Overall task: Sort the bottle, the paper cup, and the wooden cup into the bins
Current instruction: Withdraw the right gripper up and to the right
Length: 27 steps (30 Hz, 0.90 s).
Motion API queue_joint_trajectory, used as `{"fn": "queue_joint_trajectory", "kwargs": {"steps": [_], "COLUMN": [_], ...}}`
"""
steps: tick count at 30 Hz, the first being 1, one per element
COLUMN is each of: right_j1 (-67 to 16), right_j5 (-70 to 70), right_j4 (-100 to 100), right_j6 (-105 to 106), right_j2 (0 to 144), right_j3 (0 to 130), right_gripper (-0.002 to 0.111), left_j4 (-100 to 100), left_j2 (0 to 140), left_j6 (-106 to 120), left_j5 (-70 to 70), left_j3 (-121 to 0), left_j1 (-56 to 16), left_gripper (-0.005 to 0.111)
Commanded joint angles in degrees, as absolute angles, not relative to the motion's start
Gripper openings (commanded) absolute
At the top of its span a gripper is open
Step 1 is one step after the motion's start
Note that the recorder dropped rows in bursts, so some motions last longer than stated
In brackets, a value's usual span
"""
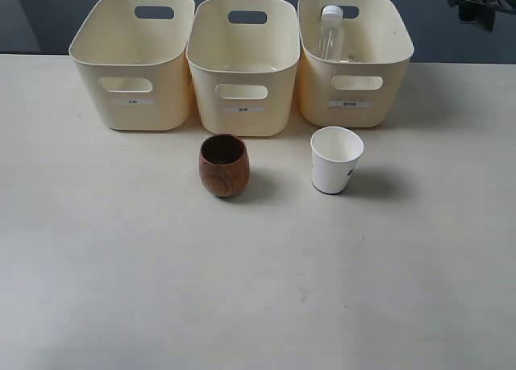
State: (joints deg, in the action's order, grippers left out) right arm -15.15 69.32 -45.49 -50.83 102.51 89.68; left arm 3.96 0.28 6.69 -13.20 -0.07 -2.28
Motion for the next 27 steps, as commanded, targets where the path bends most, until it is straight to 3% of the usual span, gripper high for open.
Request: {"fn": "queue_joint_trajectory", "kwargs": {"steps": [1,14,27], "right_j1": [-14.96,-15.46,-16.15], "right_j5": [69.96,68.62,33.18], "right_j4": [-43.39,-38.43,-34.18], "right_j6": [-48.78,-47.30,-50.54], "right_j2": [101.96,101.60,78.78], "right_j3": [89.91,84.89,63.99], "right_gripper": [0.095,0.095,0.095], "left_j4": [3.96,3.96,3.96], "left_j2": [0.00,0.00,0.00], "left_j6": [6.58,6.58,6.58], "left_j5": [-12.83,-12.83,-12.93], "left_j3": [0.00,0.00,0.00], "left_j1": [-2.47,-2.47,-2.47], "left_gripper": [0.000,0.000,0.000]}}
